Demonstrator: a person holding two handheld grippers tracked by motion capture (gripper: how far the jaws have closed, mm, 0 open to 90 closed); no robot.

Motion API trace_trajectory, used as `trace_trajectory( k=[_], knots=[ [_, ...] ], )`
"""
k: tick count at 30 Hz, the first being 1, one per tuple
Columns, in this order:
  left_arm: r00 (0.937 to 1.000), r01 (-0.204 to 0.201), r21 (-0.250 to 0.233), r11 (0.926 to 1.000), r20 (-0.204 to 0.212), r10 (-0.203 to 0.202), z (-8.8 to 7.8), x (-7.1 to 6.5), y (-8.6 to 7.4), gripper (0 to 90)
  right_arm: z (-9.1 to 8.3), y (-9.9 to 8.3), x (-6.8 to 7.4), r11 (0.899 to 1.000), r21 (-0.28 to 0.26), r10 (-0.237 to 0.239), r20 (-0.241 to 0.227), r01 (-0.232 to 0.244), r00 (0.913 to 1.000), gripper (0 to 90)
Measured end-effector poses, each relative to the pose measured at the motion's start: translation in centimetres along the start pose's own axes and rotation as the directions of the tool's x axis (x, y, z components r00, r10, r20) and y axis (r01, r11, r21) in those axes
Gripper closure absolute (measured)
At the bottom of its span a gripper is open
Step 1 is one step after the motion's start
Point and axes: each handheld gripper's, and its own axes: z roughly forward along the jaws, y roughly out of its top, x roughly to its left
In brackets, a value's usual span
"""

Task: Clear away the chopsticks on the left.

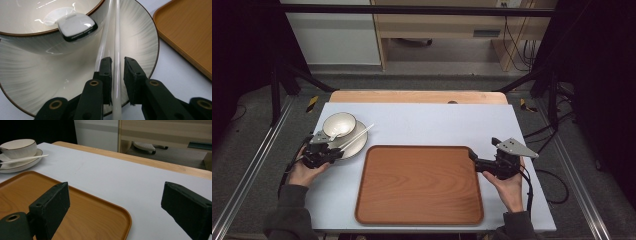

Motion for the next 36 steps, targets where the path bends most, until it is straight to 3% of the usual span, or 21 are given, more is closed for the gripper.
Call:
trace_trajectory(
  k=[6,12,19,26,36],
  knots=[
    [0.9997,0.022,-0.014,0.9997,-0.006,-0.022,0.4,-0.2,0.1,80.9,0.0,0.0,0.0,1.000,0.000,-0.001,0.000,0.001,1.0000,8.5],
    [1.0000,0.007,-0.011,0.9999,0.005,-0.007,0.3,-0.5,0.1,83.9,-0.1,0.0,0.0,1.000,-0.004,0.000,0.002,0.000,1.0000,8.4],
    [0.9998,0.018,-0.027,0.9995,0.011,-0.018,-0.3,-1.1,0.1,84.0,-0.1,0.1,-0.1,1.000,-0.002,0.004,0.006,-0.004,1.0000,7.1],
    [0.9994,0.033,-0.080,0.9962,-0.007,-0.034,-2.1,-2.1,0.6,84.0,-0.2,0.1,-0.1,1.000,-0.002,0.001,0.012,-0.001,0.9999,5.7],
    [0.9952,0.078,-0.159,0.9841,-0.046,-0.087,-4.8,-4.8,1.3,84.0,-0.3,0.1,-0.2,1.000,0.001,0.012,0.026,-0.012,0.9996,4.5]
  ],
)
